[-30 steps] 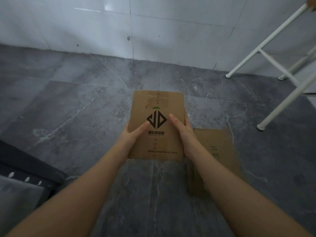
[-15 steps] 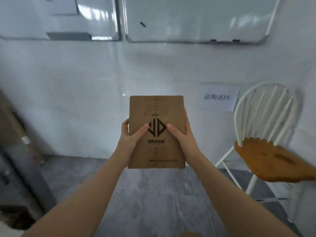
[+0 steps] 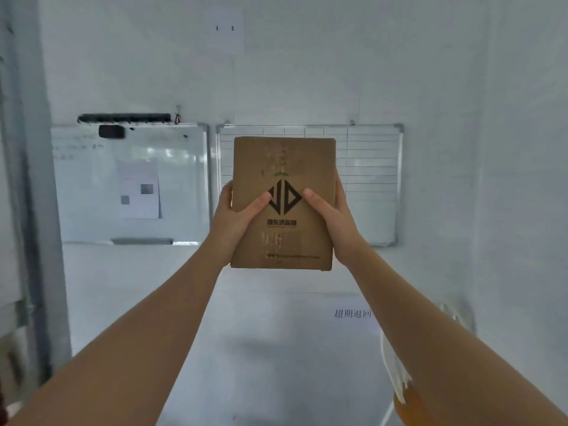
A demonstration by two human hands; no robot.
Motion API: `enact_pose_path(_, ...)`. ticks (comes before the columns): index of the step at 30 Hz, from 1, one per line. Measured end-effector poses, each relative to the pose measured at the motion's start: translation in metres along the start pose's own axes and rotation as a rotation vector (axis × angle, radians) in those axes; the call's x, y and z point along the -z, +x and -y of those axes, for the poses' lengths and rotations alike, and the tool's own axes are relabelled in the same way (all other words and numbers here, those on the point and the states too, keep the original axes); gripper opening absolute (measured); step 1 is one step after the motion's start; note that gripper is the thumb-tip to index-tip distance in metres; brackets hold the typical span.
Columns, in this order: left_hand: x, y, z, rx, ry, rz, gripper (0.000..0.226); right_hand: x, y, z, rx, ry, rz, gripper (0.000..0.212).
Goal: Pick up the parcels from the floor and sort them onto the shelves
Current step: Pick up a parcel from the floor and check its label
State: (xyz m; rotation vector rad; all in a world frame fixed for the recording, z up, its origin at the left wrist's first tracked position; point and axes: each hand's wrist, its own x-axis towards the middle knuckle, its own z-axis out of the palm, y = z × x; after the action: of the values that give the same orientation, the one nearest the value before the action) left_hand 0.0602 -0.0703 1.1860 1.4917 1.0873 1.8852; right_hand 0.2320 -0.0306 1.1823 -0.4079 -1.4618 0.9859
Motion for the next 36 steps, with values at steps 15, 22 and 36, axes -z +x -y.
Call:
enact_pose_path(15,-0.012,-0.020,-0.023,-0.196,0.305,-0.213,0.082,-0.018,-0.013,0.029,0.066,-0.013,-0.160,0.085)
enact_pose_path(22,-0.036,-0.028,-0.023,-0.162,0.589,-0.140,0.072,-0.052,-0.011,0.027,0.139,-0.159,-0.241,0.085)
enact_pose_path(36,-0.022,-0.019,-0.012,-0.060,-0.080,-0.026,0.085,-0.049,-0.017,0.007,0.088,-0.310,-0.196,0.073)
